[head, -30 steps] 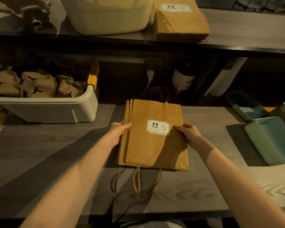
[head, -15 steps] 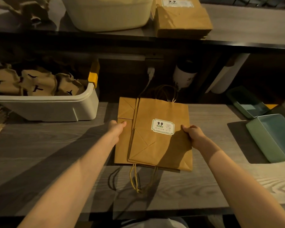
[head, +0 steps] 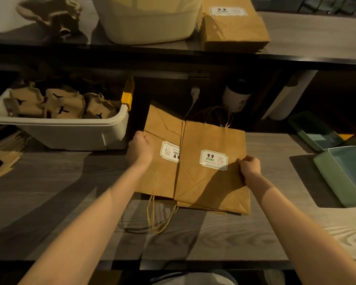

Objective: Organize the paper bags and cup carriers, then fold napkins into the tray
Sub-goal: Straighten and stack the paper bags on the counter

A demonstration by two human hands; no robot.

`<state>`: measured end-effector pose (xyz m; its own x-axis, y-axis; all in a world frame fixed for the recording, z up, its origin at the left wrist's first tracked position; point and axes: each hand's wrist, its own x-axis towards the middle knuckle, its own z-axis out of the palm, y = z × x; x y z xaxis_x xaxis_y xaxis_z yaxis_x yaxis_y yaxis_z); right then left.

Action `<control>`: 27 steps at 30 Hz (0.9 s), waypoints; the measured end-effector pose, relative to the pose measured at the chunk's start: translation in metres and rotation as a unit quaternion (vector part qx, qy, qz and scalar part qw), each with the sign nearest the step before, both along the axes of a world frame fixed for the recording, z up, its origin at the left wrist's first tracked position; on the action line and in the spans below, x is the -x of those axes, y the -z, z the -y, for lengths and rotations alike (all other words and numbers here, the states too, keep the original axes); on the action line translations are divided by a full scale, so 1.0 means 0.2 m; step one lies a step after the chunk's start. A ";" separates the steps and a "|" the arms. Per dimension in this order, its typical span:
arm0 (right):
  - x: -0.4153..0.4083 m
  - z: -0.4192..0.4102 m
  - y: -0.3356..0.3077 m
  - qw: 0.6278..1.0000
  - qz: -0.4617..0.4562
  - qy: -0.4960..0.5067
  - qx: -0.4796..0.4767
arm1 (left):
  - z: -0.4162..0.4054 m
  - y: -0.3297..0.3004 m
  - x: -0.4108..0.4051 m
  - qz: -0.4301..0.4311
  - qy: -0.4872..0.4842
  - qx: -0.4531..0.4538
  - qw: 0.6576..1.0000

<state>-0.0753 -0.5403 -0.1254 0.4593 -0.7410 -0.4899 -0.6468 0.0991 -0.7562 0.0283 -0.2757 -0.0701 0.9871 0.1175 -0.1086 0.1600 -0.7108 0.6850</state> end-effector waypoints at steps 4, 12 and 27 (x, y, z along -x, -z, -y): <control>0.01 -0.03 -0.01 1.000 -0.004 0.010 0.024 | -0.03 -0.14 0.05 0.128 0.048 -0.067 0.988; 0.03 -0.10 -0.04 0.999 -0.002 -0.052 0.008 | -0.06 -0.32 0.10 0.282 0.067 -0.114 0.950; 0.09 -0.33 -0.67 0.727 0.207 -0.329 0.566 | 0.14 -0.44 0.22 0.428 0.319 -0.191 0.824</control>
<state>-0.0943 -0.4747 0.0083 0.8316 -0.1148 0.5434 0.0339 -0.9661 -0.2560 -0.0164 -0.3037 0.0183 0.5570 -0.5908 0.5837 -0.7553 -0.6526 0.0602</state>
